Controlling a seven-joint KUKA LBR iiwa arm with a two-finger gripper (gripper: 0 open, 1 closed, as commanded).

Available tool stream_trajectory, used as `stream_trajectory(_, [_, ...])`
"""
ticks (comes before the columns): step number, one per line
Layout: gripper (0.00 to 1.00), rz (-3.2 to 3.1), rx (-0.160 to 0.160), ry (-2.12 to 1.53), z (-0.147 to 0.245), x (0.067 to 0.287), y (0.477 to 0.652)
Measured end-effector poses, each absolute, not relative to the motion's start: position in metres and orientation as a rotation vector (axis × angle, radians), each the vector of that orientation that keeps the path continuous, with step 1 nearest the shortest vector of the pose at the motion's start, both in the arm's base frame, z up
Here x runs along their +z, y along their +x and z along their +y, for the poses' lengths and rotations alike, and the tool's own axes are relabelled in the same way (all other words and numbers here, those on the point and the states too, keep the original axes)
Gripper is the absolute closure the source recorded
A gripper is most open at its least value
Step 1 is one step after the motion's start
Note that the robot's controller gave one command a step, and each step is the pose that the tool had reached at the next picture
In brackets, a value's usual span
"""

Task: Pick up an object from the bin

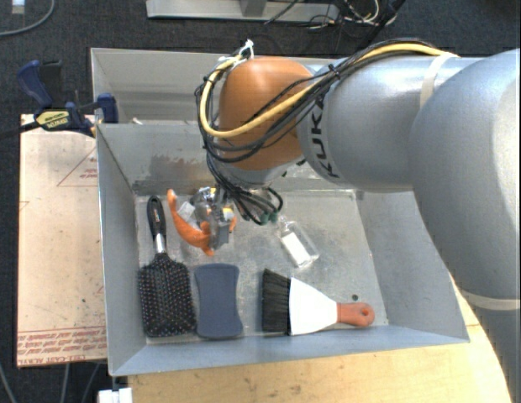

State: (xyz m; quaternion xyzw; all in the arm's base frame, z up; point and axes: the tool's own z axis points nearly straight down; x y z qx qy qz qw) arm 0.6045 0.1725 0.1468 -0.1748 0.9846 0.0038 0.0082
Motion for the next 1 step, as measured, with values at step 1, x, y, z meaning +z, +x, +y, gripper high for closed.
stream_trajectory(1, [1.0,3.065,0.015,-0.547,0.1835,0.3013,0.6115])
